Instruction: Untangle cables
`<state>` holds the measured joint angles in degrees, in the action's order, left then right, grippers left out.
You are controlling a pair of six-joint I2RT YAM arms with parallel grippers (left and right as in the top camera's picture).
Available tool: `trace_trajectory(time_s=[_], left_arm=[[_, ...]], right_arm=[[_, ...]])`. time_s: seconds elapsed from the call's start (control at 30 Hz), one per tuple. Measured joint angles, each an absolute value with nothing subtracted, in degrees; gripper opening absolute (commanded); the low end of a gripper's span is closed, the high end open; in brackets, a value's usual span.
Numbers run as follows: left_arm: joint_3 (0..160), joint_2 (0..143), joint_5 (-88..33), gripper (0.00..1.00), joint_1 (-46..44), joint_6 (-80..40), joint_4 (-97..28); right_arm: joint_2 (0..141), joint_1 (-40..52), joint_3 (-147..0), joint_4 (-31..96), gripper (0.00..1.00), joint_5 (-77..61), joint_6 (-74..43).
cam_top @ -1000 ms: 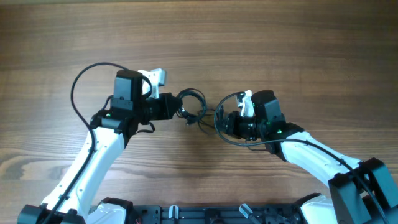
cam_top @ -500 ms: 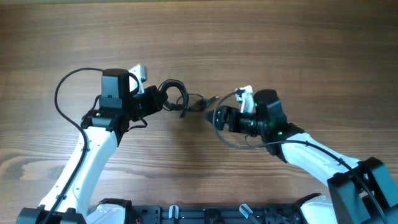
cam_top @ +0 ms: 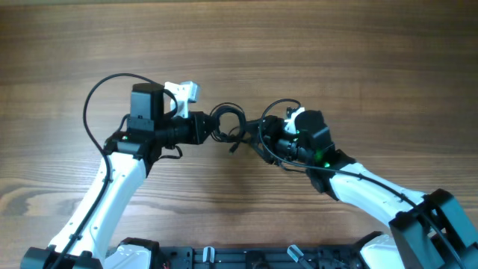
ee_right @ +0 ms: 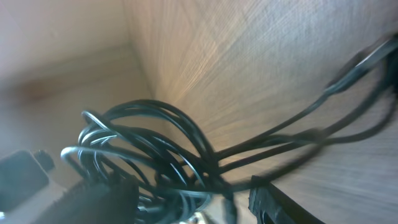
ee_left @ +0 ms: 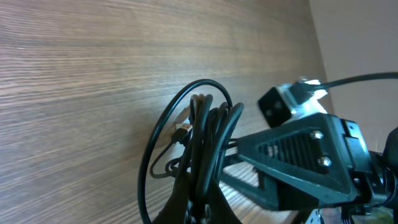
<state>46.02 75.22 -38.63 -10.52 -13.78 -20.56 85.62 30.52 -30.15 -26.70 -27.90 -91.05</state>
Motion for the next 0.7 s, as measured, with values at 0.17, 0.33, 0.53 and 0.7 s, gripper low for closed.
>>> trace_trajectory(time_s=[0.17, 0.33, 0.53, 0.7], left_arm=[[46.02, 75.13, -40.42, 0.04, -12.75, -14.02, -20.62], [46.02, 70.52, -42.92, 0.04, -11.38, -14.04, -23.81], [46.02, 63.61, -42.89, 0.04, -9.02, -14.02, -23.88], [46.02, 63.64, -40.05, 0.04, -8.97, -14.02, -23.66]], right_arm=[[85.62, 29.71, -30.15, -25.19, 0.33, -16.21, -98.96], [85.62, 16.47, -30.15, -24.67, 0.25, -14.76, -98.94], [85.65, 5.06, -29.98, -25.69, 0.60, -23.31, -87.92], [85.62, 6.61, -30.28, -37.01, 0.71, -45.17, -55.64]])
